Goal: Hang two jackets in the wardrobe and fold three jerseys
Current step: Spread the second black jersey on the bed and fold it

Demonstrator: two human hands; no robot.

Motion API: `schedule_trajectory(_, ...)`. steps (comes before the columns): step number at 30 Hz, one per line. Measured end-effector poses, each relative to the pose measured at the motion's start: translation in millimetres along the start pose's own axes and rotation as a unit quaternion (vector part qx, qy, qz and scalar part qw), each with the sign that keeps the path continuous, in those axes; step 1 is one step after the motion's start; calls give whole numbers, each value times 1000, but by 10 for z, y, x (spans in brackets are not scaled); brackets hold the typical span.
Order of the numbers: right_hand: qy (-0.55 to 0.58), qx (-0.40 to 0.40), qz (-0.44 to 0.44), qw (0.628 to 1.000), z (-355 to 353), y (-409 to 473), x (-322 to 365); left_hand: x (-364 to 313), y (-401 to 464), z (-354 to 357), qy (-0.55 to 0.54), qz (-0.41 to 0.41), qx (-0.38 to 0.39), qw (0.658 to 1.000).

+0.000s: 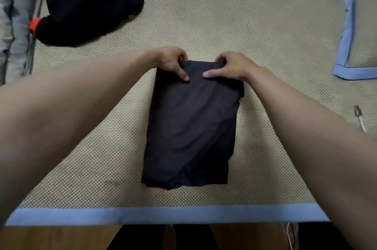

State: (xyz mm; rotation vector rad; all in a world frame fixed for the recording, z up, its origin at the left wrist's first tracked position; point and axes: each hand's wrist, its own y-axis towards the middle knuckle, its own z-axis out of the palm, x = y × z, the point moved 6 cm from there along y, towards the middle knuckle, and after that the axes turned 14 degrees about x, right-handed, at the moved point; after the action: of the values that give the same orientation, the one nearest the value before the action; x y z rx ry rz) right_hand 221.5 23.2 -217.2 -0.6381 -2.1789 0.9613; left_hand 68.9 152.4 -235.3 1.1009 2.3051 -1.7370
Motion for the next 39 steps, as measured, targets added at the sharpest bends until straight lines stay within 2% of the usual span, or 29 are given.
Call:
schedule_trajectory(3, 91, 6, -12, 996, 29, 79, -10, -9, 103, 79, -68, 12, 85, 994)
schedule_trajectory(7, 135, 18, -55, 989, 38, -132, 20, -83, -93, 83, -102, 54, 120, 986)
schedule_trajectory(9, 112, 11, -96, 989, 35, -330, 103, -148, -302, 74, -89, 90, 104, 986)
schedule_trajectory(11, 56, -43, -155, 985, 69, -622, 218, -231, -615, 89, -31, 126, 58, 990)
schedule_trajectory(14, -27, -159, -254, 954, 370, -1219, 320, -290, -1175, 457, 105, 192, 30, 975)
schedule_trajectory(16, -119, -162, -314, 928, 853, -1580, 319, -224, -1474, 962, 203, 233, 16, 951)
schedule_trajectory(17, -176, -125, -323, 921, 1186, -1682, 275, -145, -1572, 1258, 251, 234, 3, 939)
schedule_trajectory(18, -232, -51, -298, 925, 1538, -1720, 198, -14, -1623, 1602, 292, 221, 5, 930)
schedule_trajectory(19, -272, 43, -237, 932, 1839, -1737, 99, 123, -1638, 1957, 334, 184, 32, 924)
schedule_trajectory(20, -280, 122, -168, 937, 2061, -1729, -31, 262, -1614, 2269, 363, 134, 75, 919)
schedule_trajectory(21, -263, 164, -124, 943, 2183, -1735, -117, 340, -1599, 2466, 371, 100, 87, 919)
schedule_trajectory(22, -218, 157, -120, 956, 2200, -1739, -111, 347, -1591, 2544, 349, 93, 55, 931)
schedule_trajectory(23, -161, 87, -145, 972, 2132, -1714, -55, 297, -1585, 2524, 306, 97, 0, 947)
schedule_trajectory(24, -112, -21, -177, 978, 2020, -1690, 3, 233, -1553, 2462, 258, 106, -59, 958)
schedule_trajectory(25, -86, -121, -194, 970, 1919, -1652, 35, 174, -1489, 2383, 223, 105, -116, 962)
schedule_trajectory(26, -84, -186, -182, 962, 1854, -1564, 52, 82, -1415, 2282, 188, 94, -171, 962)
schedule_trajectory(27, -92, -215, -152, 960, 1845, -1426, 41, -13, -1320, 2187, 154, 76, -221, 960)
schedule_trajectory(29, -94, -215, -70, 970, 1901, -1102, -43, -126, -1008, 2122, 109, 42, -262, 958)
schedule_trajectory(31, -108, -207, -33, 972, 2011, -872, -177, -100, -677, 2186, 116, 22, -243, 963)
schedule_trajectory(35, -201, -214, -77, 953, 2131, -830, -612, 367, -599, 2344, 206, 34, -212, 955)
schedule_trajectory(39, -158, -192, -56, 967, 2050, -918, -821, 642, -871, 2296, 174, -27, -201, 964)
